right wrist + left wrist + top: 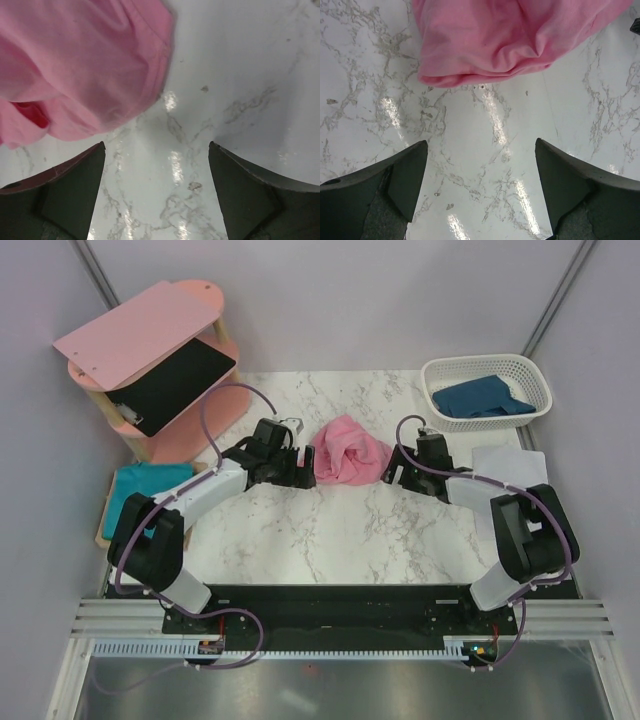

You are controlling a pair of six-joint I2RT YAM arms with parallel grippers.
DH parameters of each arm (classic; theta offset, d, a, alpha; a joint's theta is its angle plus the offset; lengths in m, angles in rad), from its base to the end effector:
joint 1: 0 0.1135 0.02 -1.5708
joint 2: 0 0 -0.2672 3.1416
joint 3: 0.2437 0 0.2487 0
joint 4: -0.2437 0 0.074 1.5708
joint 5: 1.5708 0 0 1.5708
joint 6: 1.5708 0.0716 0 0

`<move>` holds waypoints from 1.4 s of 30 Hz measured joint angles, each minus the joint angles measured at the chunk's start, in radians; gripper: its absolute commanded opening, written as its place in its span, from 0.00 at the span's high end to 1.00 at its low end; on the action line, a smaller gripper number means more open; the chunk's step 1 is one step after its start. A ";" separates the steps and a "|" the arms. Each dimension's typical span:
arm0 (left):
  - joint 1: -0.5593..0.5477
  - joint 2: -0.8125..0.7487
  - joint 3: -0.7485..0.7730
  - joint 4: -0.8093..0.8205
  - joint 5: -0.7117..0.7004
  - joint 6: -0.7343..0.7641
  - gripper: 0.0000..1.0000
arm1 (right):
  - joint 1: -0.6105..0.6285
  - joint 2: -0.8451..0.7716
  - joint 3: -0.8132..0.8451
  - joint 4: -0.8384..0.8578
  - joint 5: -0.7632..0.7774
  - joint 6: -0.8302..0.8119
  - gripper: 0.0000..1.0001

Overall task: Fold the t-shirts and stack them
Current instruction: Flatten out the tshirt

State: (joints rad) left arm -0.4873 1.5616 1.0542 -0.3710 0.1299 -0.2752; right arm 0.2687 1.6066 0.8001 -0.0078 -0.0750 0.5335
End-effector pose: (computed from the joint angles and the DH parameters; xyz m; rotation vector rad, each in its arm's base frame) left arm 0.3051 -0.1722 0.2043 0.3233 2.4820 -0.4869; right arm 0.3261 0.0954 0.1421 0.2853 2.4170 0.4616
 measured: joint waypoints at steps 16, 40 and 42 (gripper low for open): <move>-0.043 -0.028 -0.054 0.051 -0.036 -0.023 0.05 | 0.133 0.280 0.111 0.333 -0.094 0.179 1.00; -0.043 -0.256 -0.030 -0.058 -0.101 -0.023 0.04 | 0.222 -0.115 1.007 -0.559 0.280 -0.217 1.00; -0.044 -0.277 -0.021 -0.060 -0.101 -0.023 0.04 | 0.222 -0.116 0.975 -0.562 0.236 -0.217 1.00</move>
State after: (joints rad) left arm -0.5312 1.2846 1.0332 -0.4305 0.0284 -0.2977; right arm 0.4904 1.4910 1.7752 -0.5697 0.1612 0.3168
